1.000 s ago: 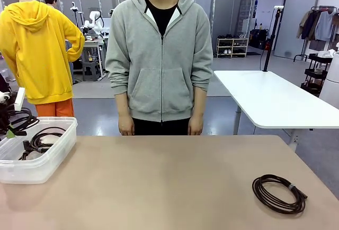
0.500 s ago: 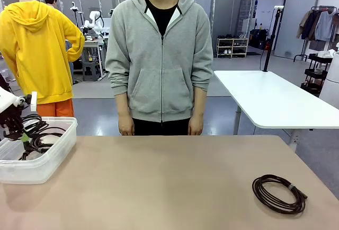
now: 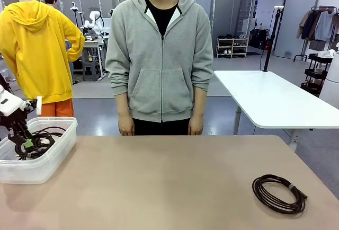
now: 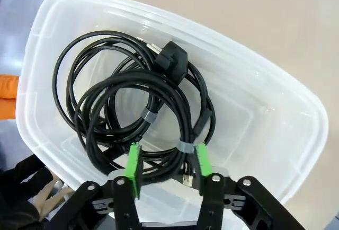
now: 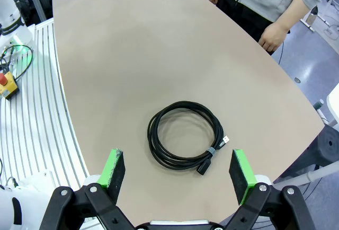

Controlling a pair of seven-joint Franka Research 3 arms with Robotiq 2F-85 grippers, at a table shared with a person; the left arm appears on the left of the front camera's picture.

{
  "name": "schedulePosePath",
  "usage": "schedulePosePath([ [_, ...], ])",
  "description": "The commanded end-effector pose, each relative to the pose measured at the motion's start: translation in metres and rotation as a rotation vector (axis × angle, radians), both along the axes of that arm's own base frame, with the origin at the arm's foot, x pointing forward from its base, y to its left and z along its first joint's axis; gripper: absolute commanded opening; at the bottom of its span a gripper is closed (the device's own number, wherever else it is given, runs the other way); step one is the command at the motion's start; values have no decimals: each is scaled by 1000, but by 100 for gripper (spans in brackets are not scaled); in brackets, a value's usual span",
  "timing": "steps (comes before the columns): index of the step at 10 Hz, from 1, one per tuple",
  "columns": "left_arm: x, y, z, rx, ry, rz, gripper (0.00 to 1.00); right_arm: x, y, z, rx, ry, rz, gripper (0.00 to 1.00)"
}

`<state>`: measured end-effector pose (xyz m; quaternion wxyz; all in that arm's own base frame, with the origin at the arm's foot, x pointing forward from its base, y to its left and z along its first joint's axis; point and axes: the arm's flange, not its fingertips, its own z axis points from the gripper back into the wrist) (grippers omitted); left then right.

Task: Organize and store the cables.
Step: Place the USB Extension Cable into the Organizing box.

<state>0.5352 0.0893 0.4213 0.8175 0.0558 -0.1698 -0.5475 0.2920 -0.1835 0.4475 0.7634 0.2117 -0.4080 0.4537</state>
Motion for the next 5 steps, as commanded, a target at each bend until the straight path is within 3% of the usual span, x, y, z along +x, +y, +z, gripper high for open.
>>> schedulePosePath([
  [1, 6, 2, 6, 18, 21, 13, 100, 1, -1, 0, 2, -16, 8, 100],
  [3, 6, 1, 8, 24, 17, 18, 100, 1, -1, 0, 2, -16, 8, 100],
  [4, 5, 0, 9, 28, 18, 18, 94, 1, -1, 0, 2, -16, 8, 100],
  [5, 5, 1, 10, 31, 17, 21, 100, 1, -1, 0, 2, -16, 8, 100],
])
